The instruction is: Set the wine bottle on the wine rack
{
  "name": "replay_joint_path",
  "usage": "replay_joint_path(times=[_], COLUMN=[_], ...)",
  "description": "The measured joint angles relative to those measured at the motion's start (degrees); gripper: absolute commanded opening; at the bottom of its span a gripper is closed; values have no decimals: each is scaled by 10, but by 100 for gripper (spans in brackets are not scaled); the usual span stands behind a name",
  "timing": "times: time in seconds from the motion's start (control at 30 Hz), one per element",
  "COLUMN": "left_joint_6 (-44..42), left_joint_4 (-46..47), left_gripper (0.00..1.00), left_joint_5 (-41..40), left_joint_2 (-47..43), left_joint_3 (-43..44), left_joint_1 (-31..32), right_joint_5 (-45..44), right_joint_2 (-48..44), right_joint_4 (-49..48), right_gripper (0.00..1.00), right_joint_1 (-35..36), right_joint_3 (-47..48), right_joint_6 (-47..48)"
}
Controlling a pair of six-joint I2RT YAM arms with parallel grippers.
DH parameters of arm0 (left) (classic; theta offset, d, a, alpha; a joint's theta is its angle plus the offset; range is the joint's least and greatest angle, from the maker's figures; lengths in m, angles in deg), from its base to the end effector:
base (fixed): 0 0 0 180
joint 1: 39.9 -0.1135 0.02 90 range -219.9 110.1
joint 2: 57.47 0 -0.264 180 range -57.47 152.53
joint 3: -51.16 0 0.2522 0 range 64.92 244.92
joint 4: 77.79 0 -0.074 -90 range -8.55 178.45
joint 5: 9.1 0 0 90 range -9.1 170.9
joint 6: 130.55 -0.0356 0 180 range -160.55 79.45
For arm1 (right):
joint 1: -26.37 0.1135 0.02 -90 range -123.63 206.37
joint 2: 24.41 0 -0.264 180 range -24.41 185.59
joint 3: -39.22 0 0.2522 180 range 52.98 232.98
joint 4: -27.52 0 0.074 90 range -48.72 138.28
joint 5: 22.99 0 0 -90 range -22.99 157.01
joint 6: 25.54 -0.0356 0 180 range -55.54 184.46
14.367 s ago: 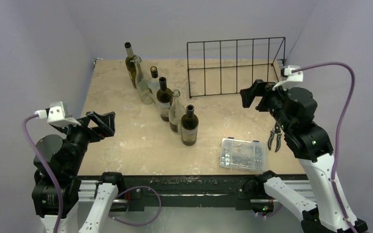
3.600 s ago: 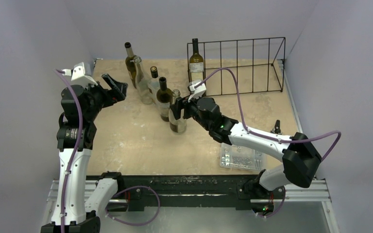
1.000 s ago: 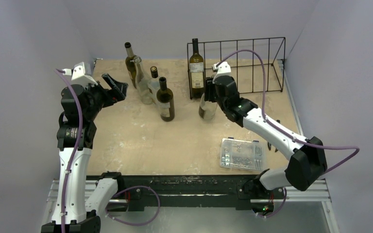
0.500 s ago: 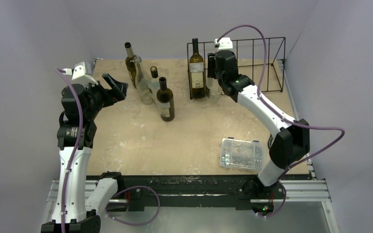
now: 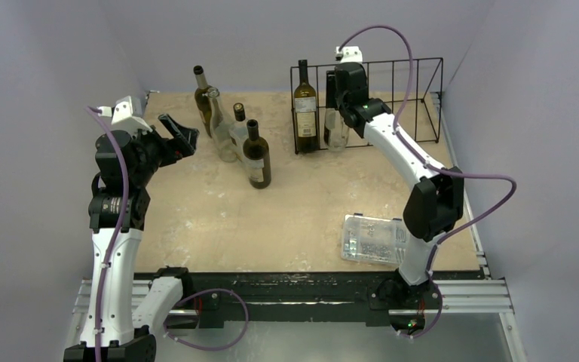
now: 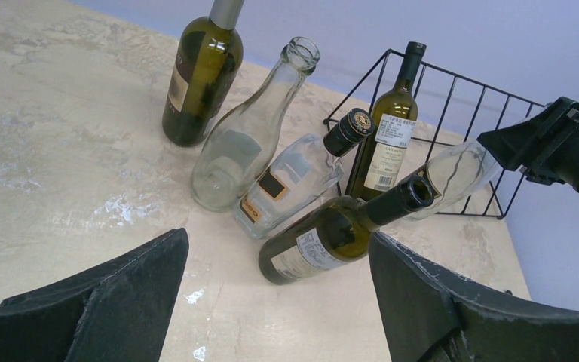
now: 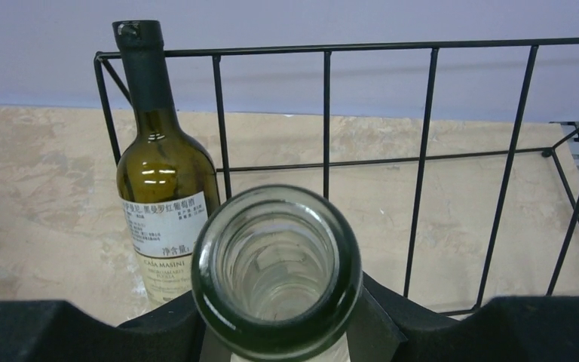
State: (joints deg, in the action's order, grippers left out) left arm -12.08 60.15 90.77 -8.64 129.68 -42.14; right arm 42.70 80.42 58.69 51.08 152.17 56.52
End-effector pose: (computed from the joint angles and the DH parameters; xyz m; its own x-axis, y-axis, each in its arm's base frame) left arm 0.1719 0.0006 0.4138 -0.2496 -0.4798 -0.8412 0.0112 0.8672 -0.4979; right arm 0.4015 0.1686 0.3627 -0.3574 -0.0259 -0.9336 0.0126 0.9994 -0.0325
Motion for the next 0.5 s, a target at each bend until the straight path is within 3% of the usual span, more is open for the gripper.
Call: replay_joint_path(times=[0.5], left_joint_6=[0], left_joint_4=[0], left_gripper=[89], left_joint_5=[0], left_joint_2=[-1], left_joint_3=[0], left_joint_1=[0], right_joint_5=[31], right_joint_2=[65], right_joint_4=[14], right_gripper=[0], right_joint_1=[-16], right_joint_3=[54], right_joint_6=[-19])
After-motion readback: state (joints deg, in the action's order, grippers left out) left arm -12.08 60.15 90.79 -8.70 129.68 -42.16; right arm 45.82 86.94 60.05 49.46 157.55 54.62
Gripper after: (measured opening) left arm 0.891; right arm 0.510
